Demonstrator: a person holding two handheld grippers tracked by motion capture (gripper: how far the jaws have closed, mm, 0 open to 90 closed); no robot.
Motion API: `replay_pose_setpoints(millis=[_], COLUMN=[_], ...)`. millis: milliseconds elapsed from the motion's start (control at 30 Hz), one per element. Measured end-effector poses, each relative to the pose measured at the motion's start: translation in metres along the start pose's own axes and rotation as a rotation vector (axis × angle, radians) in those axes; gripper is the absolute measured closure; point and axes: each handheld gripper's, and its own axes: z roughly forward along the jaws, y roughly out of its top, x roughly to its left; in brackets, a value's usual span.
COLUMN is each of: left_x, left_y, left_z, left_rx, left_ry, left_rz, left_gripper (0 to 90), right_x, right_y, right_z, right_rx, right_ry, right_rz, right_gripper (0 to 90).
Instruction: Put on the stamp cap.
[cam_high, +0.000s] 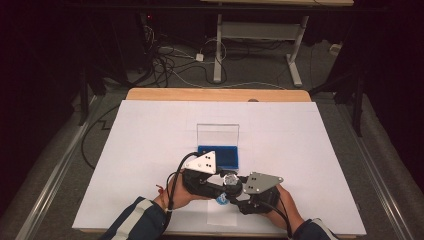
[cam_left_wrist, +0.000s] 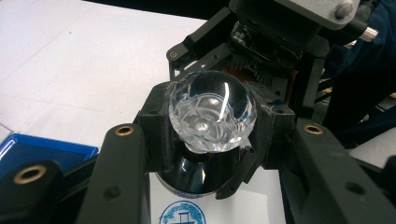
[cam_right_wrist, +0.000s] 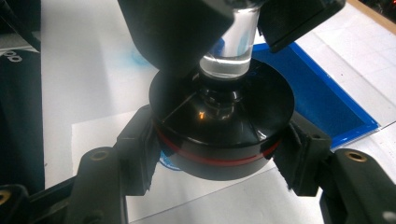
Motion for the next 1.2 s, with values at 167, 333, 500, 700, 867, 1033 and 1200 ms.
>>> replay_pose_setpoints(millis=[167, 333, 500, 700, 867, 1033, 1200], left_x=[-0.0025, -0.003, 0.0007, 0.0031, 0.003, 0.0011, -0.0011], left_y=[-0.0005, -0.0007, -0.0034, -0.0053, -0.0049, -0.0037, -0.0024], left_z=[0.0032, 0.002, 0.0016, 0.0015, 0.0012, 0.0025, 0.0021], left_rx=[0.013, 0.001, -0.019, -0.025, -0.025, -0.006, -0.006], left_ry=[0.007, 0.007, -0.005, -0.024, -0.02, -0.009, 0.004], left_rz=[0.01, 0.012, -0.014, -0.03, -0.026, -0.013, 0.0], left_gripper=[54.5, 54.5, 54.5, 54.5, 54.4, 54.3, 54.3], right_x=[0.0006, 0.0004, -0.0007, -0.0016, -0.0019, -0.0016, -0.002], right_y=[-0.0008, -0.0011, -0.0019, -0.0028, -0.0032, -0.0036, -0.0047], right_z=[0.0014, 0.0001, -0.001, -0.0019, -0.0019, -0.0012, -0.001], right_rx=[0.015, 0.002, -0.004, -0.007, -0.012, -0.005, -0.014], right_ry=[0.009, 0.015, 0.014, 0.021, 0.024, 0.027, 0.032], right_rz=[0.005, 0.006, 0.012, 0.017, 0.025, 0.02, 0.02], right_gripper=[39.1, 39.1, 39.1, 39.1, 39.1, 39.0, 38.7])
